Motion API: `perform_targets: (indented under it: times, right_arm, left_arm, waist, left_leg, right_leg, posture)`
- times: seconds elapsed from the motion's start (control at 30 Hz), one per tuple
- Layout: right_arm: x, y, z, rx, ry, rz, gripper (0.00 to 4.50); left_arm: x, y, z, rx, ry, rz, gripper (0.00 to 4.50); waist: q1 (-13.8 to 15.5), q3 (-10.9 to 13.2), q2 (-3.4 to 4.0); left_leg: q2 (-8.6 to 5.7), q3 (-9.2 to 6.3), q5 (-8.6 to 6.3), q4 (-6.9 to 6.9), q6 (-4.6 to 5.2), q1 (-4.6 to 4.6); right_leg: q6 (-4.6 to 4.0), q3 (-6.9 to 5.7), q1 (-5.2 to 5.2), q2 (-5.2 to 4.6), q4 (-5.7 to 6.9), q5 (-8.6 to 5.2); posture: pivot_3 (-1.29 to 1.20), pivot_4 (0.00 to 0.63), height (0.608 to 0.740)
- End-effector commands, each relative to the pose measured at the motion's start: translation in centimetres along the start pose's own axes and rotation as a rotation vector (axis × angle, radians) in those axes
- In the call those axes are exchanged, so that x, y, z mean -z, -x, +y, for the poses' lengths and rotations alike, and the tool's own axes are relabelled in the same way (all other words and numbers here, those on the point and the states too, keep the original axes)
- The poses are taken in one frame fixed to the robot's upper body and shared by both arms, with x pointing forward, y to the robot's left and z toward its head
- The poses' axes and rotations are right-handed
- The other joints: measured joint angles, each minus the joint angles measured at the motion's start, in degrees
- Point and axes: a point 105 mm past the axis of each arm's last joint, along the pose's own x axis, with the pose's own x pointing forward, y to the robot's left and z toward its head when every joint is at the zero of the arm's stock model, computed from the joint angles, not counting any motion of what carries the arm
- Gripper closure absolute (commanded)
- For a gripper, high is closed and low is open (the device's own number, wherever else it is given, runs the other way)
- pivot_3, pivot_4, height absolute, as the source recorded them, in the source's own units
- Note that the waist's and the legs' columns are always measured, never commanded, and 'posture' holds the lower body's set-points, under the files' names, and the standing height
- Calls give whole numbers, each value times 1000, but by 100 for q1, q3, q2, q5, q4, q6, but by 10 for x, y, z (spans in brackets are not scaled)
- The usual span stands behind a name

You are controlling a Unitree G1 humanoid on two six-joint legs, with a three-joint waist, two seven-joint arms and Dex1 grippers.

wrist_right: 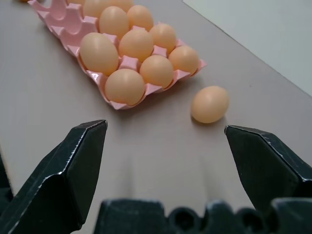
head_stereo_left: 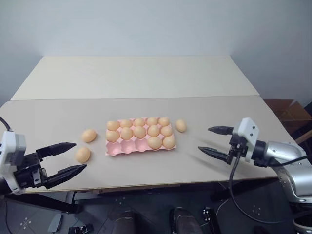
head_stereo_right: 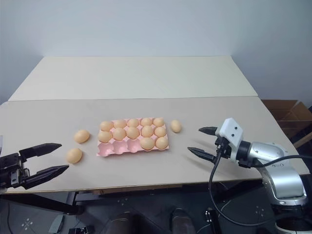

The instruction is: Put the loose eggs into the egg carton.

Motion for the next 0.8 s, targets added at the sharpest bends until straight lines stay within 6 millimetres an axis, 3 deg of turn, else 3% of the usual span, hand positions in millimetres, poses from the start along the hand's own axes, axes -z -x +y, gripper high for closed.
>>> perform_targets:
  times: [0.03,0.43,0.73,0.8]
  right_arm:
    - [-5,-13,-15,54,48,10,28]
    - [14,-88,-46,111,33,90,28]
    - [25,-117,-57,128,-26,126,28]
    - [25,-118,-57,125,-32,124,623]
  left_arm:
    - [-10,0,-4,12,-41,-25,0]
    - [-15,3,-9,-16,-50,-34,0]
    - [-11,11,-19,-60,-37,-29,0]
    - [-11,12,-19,-62,-36,-27,0]
  waist:
    - [0,0,0]
    - [-11,1,1]
    - [-9,3,5]
    - [2,4,6]
  left_leg:
    - [0,1,0,0,0,0]
    - [-2,-2,0,0,1,-12]
    - [0,-6,0,-1,1,-13]
    - [-1,-5,0,0,1,-12]
  right_leg:
    - [0,0,0,0,0,0]
    - [-16,-1,-8,3,-1,18]
    - [-3,-7,-10,5,4,26]
    - [-4,-5,-9,3,5,26]
  posture:
    - [0,150,740]
    - [0,150,740]
    - [0,150,740]
    - [0,150,740]
